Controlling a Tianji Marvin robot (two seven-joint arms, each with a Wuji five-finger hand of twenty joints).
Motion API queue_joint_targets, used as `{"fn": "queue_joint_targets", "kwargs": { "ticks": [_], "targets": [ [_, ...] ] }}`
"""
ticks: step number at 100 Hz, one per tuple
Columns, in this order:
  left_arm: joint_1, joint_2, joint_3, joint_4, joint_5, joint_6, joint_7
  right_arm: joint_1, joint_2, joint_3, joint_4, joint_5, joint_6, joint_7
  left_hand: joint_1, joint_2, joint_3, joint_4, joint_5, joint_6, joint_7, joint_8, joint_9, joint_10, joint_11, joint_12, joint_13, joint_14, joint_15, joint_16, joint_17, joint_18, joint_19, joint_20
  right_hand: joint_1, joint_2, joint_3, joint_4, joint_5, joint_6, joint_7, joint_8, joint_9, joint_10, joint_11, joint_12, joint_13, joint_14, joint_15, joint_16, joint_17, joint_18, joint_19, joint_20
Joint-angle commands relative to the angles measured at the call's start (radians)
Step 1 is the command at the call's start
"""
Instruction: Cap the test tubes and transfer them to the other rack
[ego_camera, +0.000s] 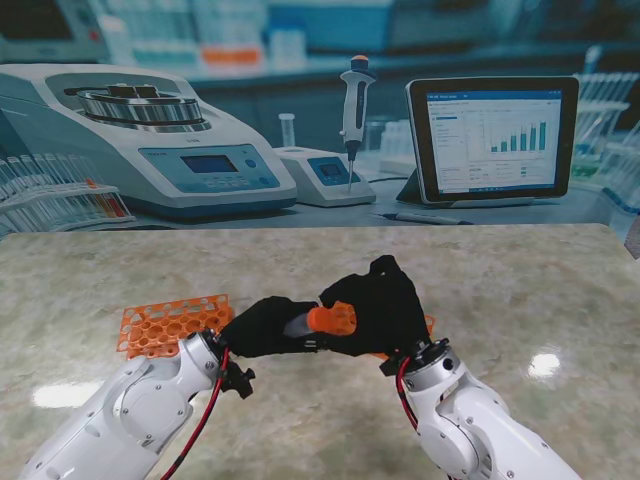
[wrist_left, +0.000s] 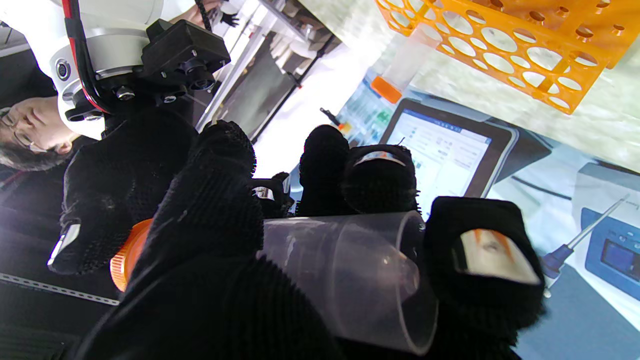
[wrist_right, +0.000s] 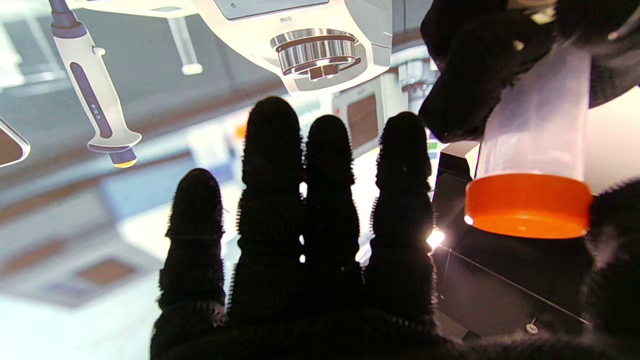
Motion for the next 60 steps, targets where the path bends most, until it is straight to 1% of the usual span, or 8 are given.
{"fn": "queue_joint_targets", "kwargs": {
  "ticks": [1,5,25,40,56,60],
  "targets": [
    [0.006,0.0,0.001,-0.003,0.002,0.0,-0.005,-0.017,0.002,0.006,-0.017,-0.003,-0.001,-0.009,0.033,0.033,0.023,-0.01,0.032,-0.059,0.035,0.041,0.001,-0.029,-0.003,0.0,0.022,-0.023,0.037,0.022,0.03,-0.093,0.162,0.013,-0.005,0.071,0.017,0.054,-0.054,0.027,-0.03,-0.017,-0.041,0.023,-0.022,-0.015,-0.034,0.007,-0.031,-0.006,-0.031,0.014,-0.018,0.008],
    [0.006,0.0,0.002,-0.003,0.002,0.0,-0.005,-0.024,0.003,0.01,-0.023,-0.008,0.0,-0.012,0.033,0.033,0.023,-0.01,0.031,-0.059,0.035,0.041,0.001,-0.028,-0.003,0.0,0.022,-0.023,0.037,0.022,0.03,-0.093,0.162,0.013,-0.007,0.07,0.015,0.056,-0.075,0.033,-0.053,-0.033,-0.057,0.027,-0.035,-0.023,-0.046,0.008,-0.04,-0.007,-0.035,0.015,-0.022,0.009],
    [0.004,0.0,0.003,-0.001,0.002,-0.001,-0.006,-0.041,0.006,0.024,-0.045,-0.03,0.003,-0.025,0.032,0.032,0.023,-0.01,0.031,-0.06,0.035,0.041,0.0,-0.029,-0.003,0.0,0.022,-0.023,0.037,0.023,0.03,-0.092,0.161,0.013,-0.008,0.055,0.023,0.059,-0.123,0.05,-0.088,-0.059,-0.101,0.034,-0.062,-0.04,-0.065,0.006,-0.053,-0.009,-0.042,0.013,-0.029,0.01],
    [0.003,0.0,0.005,0.0,0.001,-0.002,-0.006,-0.047,0.009,0.031,-0.056,-0.044,0.011,-0.03,0.032,0.032,0.023,-0.01,0.031,-0.06,0.035,0.041,0.001,-0.028,-0.003,0.0,0.022,-0.023,0.037,0.023,0.03,-0.092,0.161,0.013,0.013,0.026,0.043,0.063,-0.149,0.058,-0.106,-0.076,-0.123,0.038,-0.074,-0.05,-0.079,0.005,-0.061,-0.01,-0.048,0.013,-0.032,0.012],
    [0.002,0.0,0.005,0.002,0.002,-0.002,-0.005,-0.049,0.011,0.033,-0.056,-0.057,0.007,-0.043,0.033,0.032,0.024,-0.01,0.031,-0.061,0.035,0.041,0.001,-0.028,-0.003,0.0,0.022,-0.023,0.037,0.023,0.03,-0.092,0.161,0.013,0.066,-0.02,0.066,0.069,-0.151,0.056,-0.103,-0.081,-0.124,0.034,-0.071,-0.053,-0.083,0.004,-0.063,-0.009,-0.049,0.014,-0.033,0.015],
    [0.001,0.0,0.006,0.002,0.001,-0.001,-0.006,-0.049,0.011,0.032,-0.055,-0.058,0.006,-0.05,0.033,0.032,0.024,-0.01,0.031,-0.061,0.035,0.041,0.0,-0.028,-0.003,0.0,0.022,-0.023,0.036,0.023,0.03,-0.092,0.161,0.013,0.094,-0.042,0.072,0.072,-0.146,0.052,-0.097,-0.08,-0.12,0.032,-0.067,-0.051,-0.082,0.004,-0.062,-0.008,-0.049,0.015,-0.032,0.016]
  ]
}}
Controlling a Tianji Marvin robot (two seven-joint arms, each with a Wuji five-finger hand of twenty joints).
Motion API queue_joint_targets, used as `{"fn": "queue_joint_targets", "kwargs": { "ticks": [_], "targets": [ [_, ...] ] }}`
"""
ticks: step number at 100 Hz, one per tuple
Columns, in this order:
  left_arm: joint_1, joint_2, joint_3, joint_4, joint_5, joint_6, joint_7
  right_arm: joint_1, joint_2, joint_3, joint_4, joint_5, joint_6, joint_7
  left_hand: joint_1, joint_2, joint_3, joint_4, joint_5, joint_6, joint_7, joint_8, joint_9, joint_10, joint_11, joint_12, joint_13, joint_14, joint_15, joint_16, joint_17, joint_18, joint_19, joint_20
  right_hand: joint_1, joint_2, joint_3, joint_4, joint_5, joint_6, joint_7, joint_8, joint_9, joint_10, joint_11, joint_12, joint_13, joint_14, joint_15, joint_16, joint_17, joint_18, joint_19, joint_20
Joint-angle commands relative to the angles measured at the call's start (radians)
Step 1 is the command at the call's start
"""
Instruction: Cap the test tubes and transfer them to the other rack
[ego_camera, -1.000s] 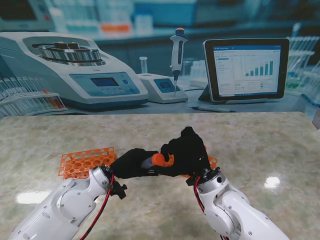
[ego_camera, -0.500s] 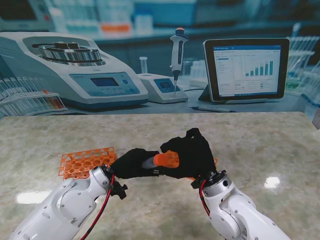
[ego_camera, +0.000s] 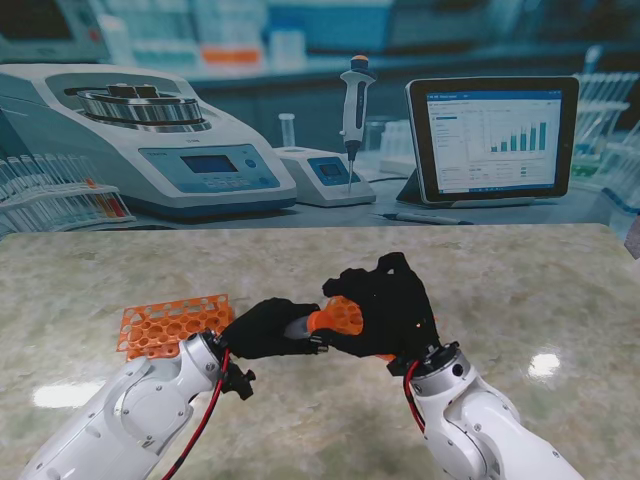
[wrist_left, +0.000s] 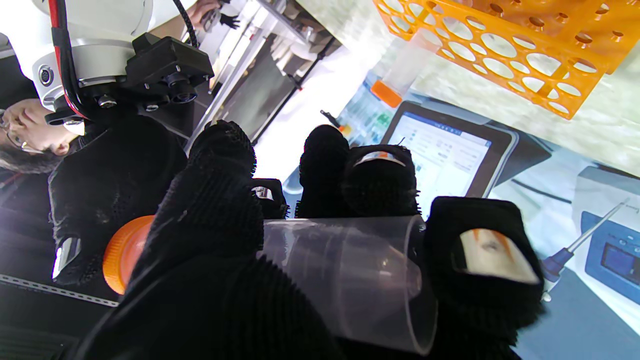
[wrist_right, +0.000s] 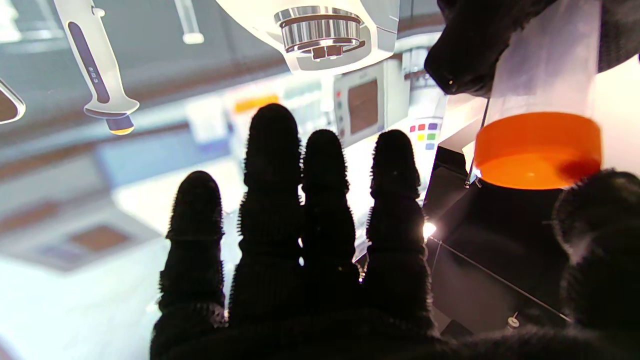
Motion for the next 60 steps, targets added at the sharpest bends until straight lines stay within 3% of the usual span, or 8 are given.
{"fn": "queue_joint_targets", "kwargs": {
  "ticks": [1,43,60],
  "targets": [
    [0.001,0.0,0.003,-0.001,0.0,0.001,-0.004,-0.009,0.0,-0.003,-0.007,-0.003,-0.001,-0.013,0.033,0.032,0.024,-0.01,0.031,-0.052,0.036,0.041,0.0,-0.028,-0.003,0.0,0.022,-0.023,0.035,0.022,0.03,-0.089,0.161,0.013,0.047,-0.042,0.033,0.03,-0.023,0.011,-0.009,-0.006,-0.023,0.009,0.001,-0.004,-0.018,0.002,-0.021,-0.008,-0.025,0.014,-0.01,0.016],
    [-0.007,-0.001,0.008,0.009,-0.001,-0.002,-0.003,-0.029,0.009,-0.019,-0.017,-0.041,-0.008,-0.051,0.032,0.032,0.024,-0.011,0.032,-0.05,0.036,0.041,0.0,-0.029,-0.003,0.0,0.022,-0.022,0.035,0.022,0.03,-0.088,0.161,0.012,0.127,-0.101,0.038,0.038,-0.002,-0.006,0.049,0.034,0.006,-0.003,0.052,0.036,-0.004,-0.008,-0.005,0.0,-0.015,0.01,-0.002,0.025],
    [-0.006,-0.001,0.005,0.009,0.002,-0.006,0.0,-0.021,0.01,-0.033,-0.014,-0.048,-0.003,-0.056,0.032,0.032,0.025,-0.01,0.031,-0.051,0.036,0.041,0.0,-0.029,-0.003,0.0,0.022,-0.022,0.035,0.022,0.03,-0.088,0.16,0.012,0.195,-0.136,0.034,0.042,0.007,-0.016,0.074,0.063,0.02,-0.01,0.075,0.059,0.003,-0.012,0.008,0.006,-0.01,0.009,0.003,0.028]
  ]
}}
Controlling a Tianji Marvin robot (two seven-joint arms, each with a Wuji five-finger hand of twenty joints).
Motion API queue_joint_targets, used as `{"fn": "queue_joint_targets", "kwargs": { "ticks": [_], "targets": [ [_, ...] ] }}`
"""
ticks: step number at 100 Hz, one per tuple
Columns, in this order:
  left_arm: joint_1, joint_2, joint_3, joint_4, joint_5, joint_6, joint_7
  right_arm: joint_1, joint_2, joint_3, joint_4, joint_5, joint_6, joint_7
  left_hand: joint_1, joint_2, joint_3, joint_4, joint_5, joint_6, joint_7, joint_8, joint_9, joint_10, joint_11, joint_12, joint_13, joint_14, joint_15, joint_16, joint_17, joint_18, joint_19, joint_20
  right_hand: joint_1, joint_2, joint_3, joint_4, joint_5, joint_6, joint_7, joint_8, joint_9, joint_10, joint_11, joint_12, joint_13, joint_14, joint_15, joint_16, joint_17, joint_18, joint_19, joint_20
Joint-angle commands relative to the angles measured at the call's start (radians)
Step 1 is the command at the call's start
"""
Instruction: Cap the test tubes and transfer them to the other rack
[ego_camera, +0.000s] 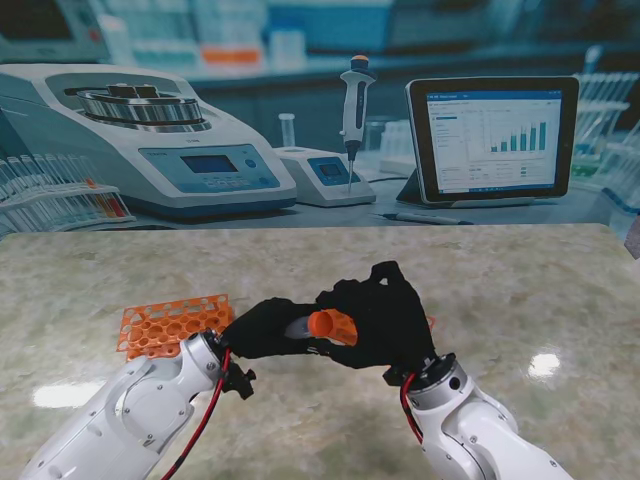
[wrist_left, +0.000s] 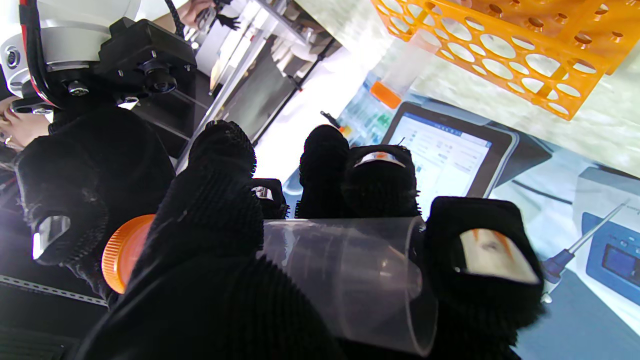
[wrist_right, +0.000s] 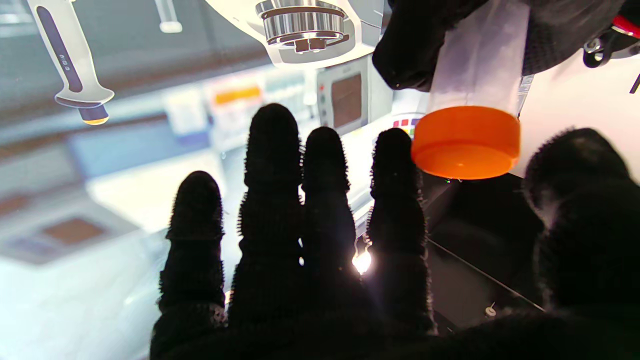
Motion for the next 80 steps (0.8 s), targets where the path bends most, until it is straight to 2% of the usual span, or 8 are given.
{"fn": "queue_joint_targets", "kwargs": {
  "ticks": [1,17,25,35,47,50,76,80],
  "targets": [
    [0.002,-0.001,-0.001,0.0,0.001,-0.002,-0.002,-0.001,-0.002,-0.009,-0.006,-0.004,0.005,-0.005,0.032,0.032,0.025,-0.01,0.031,-0.051,0.036,0.041,0.0,-0.029,-0.003,0.0,0.022,-0.022,0.035,0.014,0.03,-0.087,0.16,0.012,0.035,-0.037,0.011,0.032,0.007,-0.019,0.015,0.025,0.019,-0.01,0.013,0.015,0.004,-0.013,0.009,0.006,-0.009,0.009,0.004,0.028],
    [0.001,0.0,0.0,0.001,0.0,-0.003,-0.003,0.012,-0.002,-0.021,0.001,-0.006,0.009,-0.012,0.031,0.033,0.024,-0.011,0.031,-0.05,0.036,0.041,0.001,-0.03,-0.003,0.0,0.022,-0.022,0.035,0.014,0.03,-0.087,0.16,0.012,0.135,-0.037,-0.05,0.022,0.025,-0.035,0.046,0.055,0.044,-0.014,0.042,0.043,0.02,-0.017,0.025,0.008,0.003,0.005,0.013,0.031],
    [0.002,0.0,0.0,0.001,0.001,-0.004,-0.002,0.016,-0.002,-0.024,0.004,-0.005,0.006,-0.017,0.031,0.032,0.024,-0.011,0.031,-0.05,0.036,0.041,0.001,-0.03,-0.003,0.0,0.022,-0.022,0.035,0.014,0.03,-0.087,0.16,0.012,0.252,-0.031,-0.171,0.008,0.018,-0.073,0.138,-0.012,0.073,-0.022,0.06,0.057,0.037,-0.02,0.035,0.005,0.011,0.002,0.02,0.028],
    [0.0,0.0,0.001,0.002,0.0,-0.005,-0.003,0.018,-0.002,-0.024,0.004,-0.005,0.003,-0.014,0.032,0.032,0.025,-0.011,0.031,-0.05,0.036,0.041,0.001,-0.029,-0.003,0.0,0.022,-0.022,0.035,0.014,0.03,-0.087,0.16,0.012,0.39,-0.01,-0.307,0.028,-0.012,-0.117,0.284,-0.119,0.1,-0.025,0.068,0.057,0.056,-0.021,0.039,0.003,0.02,0.0,0.027,0.025],
    [-0.002,0.0,0.004,0.003,-0.002,-0.006,-0.004,0.019,-0.003,-0.024,0.006,0.003,0.001,0.0,0.031,0.032,0.025,-0.011,0.031,-0.05,0.036,0.041,0.0,-0.029,-0.004,0.0,0.022,-0.022,0.035,0.014,0.03,-0.087,0.16,0.012,0.427,0.007,-0.325,0.035,-0.002,-0.134,0.317,-0.134,0.123,-0.031,0.076,0.059,0.069,-0.019,0.044,0.004,0.024,-0.002,0.029,0.024],
    [-0.002,0.0,0.004,0.003,-0.001,-0.007,-0.004,0.02,-0.003,-0.023,0.007,0.005,0.001,0.003,0.031,0.033,0.024,-0.011,0.031,-0.05,0.036,0.041,0.001,-0.029,-0.003,0.0,0.022,-0.022,0.035,0.014,0.03,-0.087,0.16,0.012,0.458,0.025,-0.38,0.048,0.0,-0.14,0.338,-0.156,0.129,-0.031,0.077,0.059,0.073,-0.019,0.047,0.005,0.025,-0.001,0.031,0.023],
    [0.002,0.0,0.002,-0.001,0.0,-0.008,-0.002,0.033,-0.009,-0.028,0.017,0.031,-0.002,0.022,0.031,0.033,0.025,-0.011,0.031,-0.051,0.036,0.041,0.0,-0.03,-0.003,0.0,0.022,-0.022,0.035,0.014,0.03,-0.087,0.16,0.012,0.546,0.094,-0.426,0.069,0.055,-0.167,0.36,-0.16,0.177,-0.038,0.096,0.061,0.108,-0.018,0.068,0.009,0.042,-0.005,0.043,0.021],
    [0.006,0.0,0.001,-0.006,0.0,-0.006,-0.004,0.034,-0.01,-0.028,0.017,0.035,-0.002,0.025,0.03,0.033,0.024,-0.011,0.031,-0.051,0.036,0.041,0.0,-0.03,-0.003,0.0,0.022,-0.022,0.035,0.014,0.03,-0.087,0.16,0.012,0.476,0.074,-0.274,0.013,0.061,-0.165,0.368,-0.162,0.185,-0.039,0.103,0.063,0.112,-0.018,0.076,0.009,0.043,-0.006,0.047,0.019]
  ]
}}
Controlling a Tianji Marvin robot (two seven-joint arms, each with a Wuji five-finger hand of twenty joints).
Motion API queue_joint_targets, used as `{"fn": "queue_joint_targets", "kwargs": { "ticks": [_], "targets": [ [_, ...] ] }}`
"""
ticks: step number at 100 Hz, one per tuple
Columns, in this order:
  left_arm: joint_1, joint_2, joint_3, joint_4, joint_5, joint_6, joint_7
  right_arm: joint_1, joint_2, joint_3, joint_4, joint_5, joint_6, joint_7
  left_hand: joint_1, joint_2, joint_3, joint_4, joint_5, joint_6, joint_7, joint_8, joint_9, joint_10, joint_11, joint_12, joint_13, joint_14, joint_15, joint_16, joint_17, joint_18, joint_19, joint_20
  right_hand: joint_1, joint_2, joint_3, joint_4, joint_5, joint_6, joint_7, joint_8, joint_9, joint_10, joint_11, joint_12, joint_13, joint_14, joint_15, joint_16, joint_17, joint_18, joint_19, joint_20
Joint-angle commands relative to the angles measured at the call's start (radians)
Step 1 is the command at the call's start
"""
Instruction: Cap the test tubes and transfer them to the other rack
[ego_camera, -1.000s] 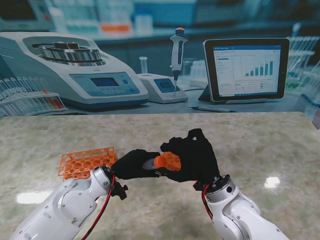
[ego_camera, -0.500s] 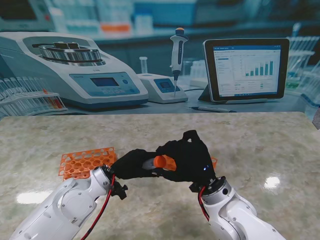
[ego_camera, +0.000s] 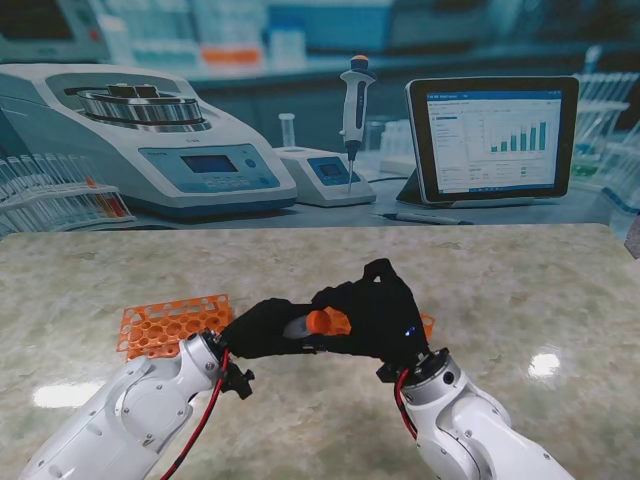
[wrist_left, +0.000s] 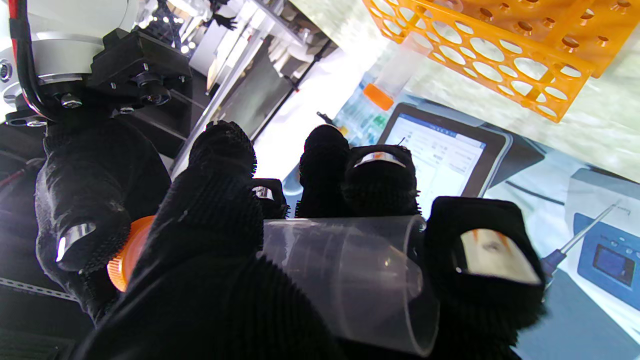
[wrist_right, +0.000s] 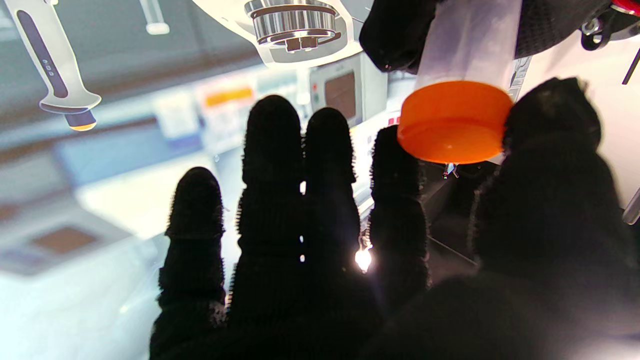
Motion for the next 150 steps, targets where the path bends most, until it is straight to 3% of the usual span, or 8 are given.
{"fn": "queue_joint_targets", "kwargs": {
  "ticks": [1,16,38,59,80,107,122,150],
  "targets": [
    [0.009,0.0,0.001,-0.02,0.001,-0.003,-0.006,0.001,-0.007,-0.001,0.008,0.007,0.003,0.011,0.031,0.033,0.024,-0.011,0.031,-0.051,0.038,0.041,0.0,-0.03,-0.003,0.0,0.022,-0.022,0.035,0.014,0.03,-0.089,0.16,0.012,0.109,0.067,0.268,-0.004,0.074,-0.153,0.135,0.014,0.027,-0.027,0.022,0.013,0.035,-0.014,0.03,0.009,0.001,-0.006,0.019,0.008],
    [0.017,0.0,-0.002,-0.031,0.002,0.0,-0.007,0.013,-0.01,-0.007,0.019,0.013,0.007,0.004,0.031,0.033,0.025,-0.011,0.031,-0.051,0.038,0.041,0.001,-0.029,-0.003,0.0,0.022,-0.022,0.035,0.014,0.03,-0.089,0.16,0.012,0.048,0.084,0.316,-0.041,0.114,-0.158,0.158,0.033,0.065,-0.035,0.05,0.026,0.064,-0.015,0.056,0.015,0.016,-0.011,0.035,0.013],
    [0.021,0.0,-0.003,-0.037,0.002,0.002,-0.008,0.037,-0.013,-0.021,0.036,0.022,0.018,0.004,0.031,0.033,0.024,-0.011,0.031,-0.051,0.038,0.041,0.0,-0.029,-0.003,0.0,0.022,-0.022,0.035,0.014,0.03,-0.089,0.16,0.012,-0.014,0.091,0.339,-0.048,0.187,-0.154,0.149,0.076,0.105,-0.048,0.086,0.042,0.093,-0.018,0.085,0.017,0.036,-0.016,0.052,0.015],
    [0.024,0.0,-0.006,-0.041,0.003,0.003,-0.007,0.053,-0.019,-0.031,0.049,0.037,0.04,0.004,0.031,0.033,0.025,-0.011,0.031,-0.051,0.038,0.041,0.001,-0.03,-0.003,0.0,0.022,-0.022,0.035,0.014,0.03,-0.089,0.16,0.012,-0.079,0.11,0.37,-0.049,0.258,-0.146,0.101,0.171,0.132,-0.055,0.121,0.059,0.115,-0.02,0.119,0.017,0.052,-0.021,0.07,0.015],
    [0.028,0.0,-0.007,-0.046,0.004,0.004,-0.006,0.068,-0.028,-0.04,0.06,0.067,0.063,0.013,0.03,0.033,0.025,-0.011,0.031,-0.051,0.038,0.041,0.001,-0.03,-0.002,0.0,0.022,-0.022,0.035,0.014,0.03,-0.089,0.16,0.012,-0.221,0.157,0.439,0.001,0.355,-0.174,0.073,0.291,0.166,-0.076,0.151,0.058,0.14,-0.027,0.146,0.01,0.076,-0.031,0.089,0.005],
    [0.029,0.0,-0.008,-0.047,0.004,0.005,-0.006,0.074,-0.033,-0.042,0.06,0.089,0.07,0.024,0.03,0.033,0.025,-0.011,0.031,-0.051,0.038,0.041,0.001,-0.03,-0.003,0.0,0.022,-0.022,0.035,0.014,0.03,-0.089,0.16,0.012,-0.292,0.201,0.437,0.013,0.404,-0.199,0.087,0.317,0.161,-0.066,0.139,0.045,0.131,-0.014,0.139,0.006,0.068,-0.024,0.087,0.001],
    [0.03,0.0,-0.01,-0.047,0.005,0.004,-0.004,0.068,-0.029,-0.035,0.053,0.085,0.052,0.046,0.03,0.033,0.025,-0.011,0.031,-0.052,0.038,0.041,0.001,-0.03,-0.003,0.0,0.022,-0.022,0.035,0.014,0.03,-0.089,0.16,0.012,-0.385,0.178,0.478,0.015,0.322,-0.157,0.02,0.301,0.103,-0.052,0.089,0.027,0.083,-0.006,0.093,0.002,0.029,-0.013,0.061,-0.003],
    [0.031,0.0,-0.011,-0.046,0.005,0.005,-0.003,0.052,-0.02,-0.012,0.046,0.064,0.023,0.052,0.03,0.033,0.025,-0.011,0.031,-0.051,0.038,0.04,0.001,-0.03,-0.003,0.0,0.022,-0.023,0.034,0.014,0.03,-0.089,0.16,0.012,-0.507,0.163,0.525,0.009,0.025,-0.031,-0.256,0.188,-0.098,-0.002,-0.079,-0.043,-0.077,0.017,-0.072,-0.029,-0.046,0.009,-0.016,-0.007]
  ]
}}
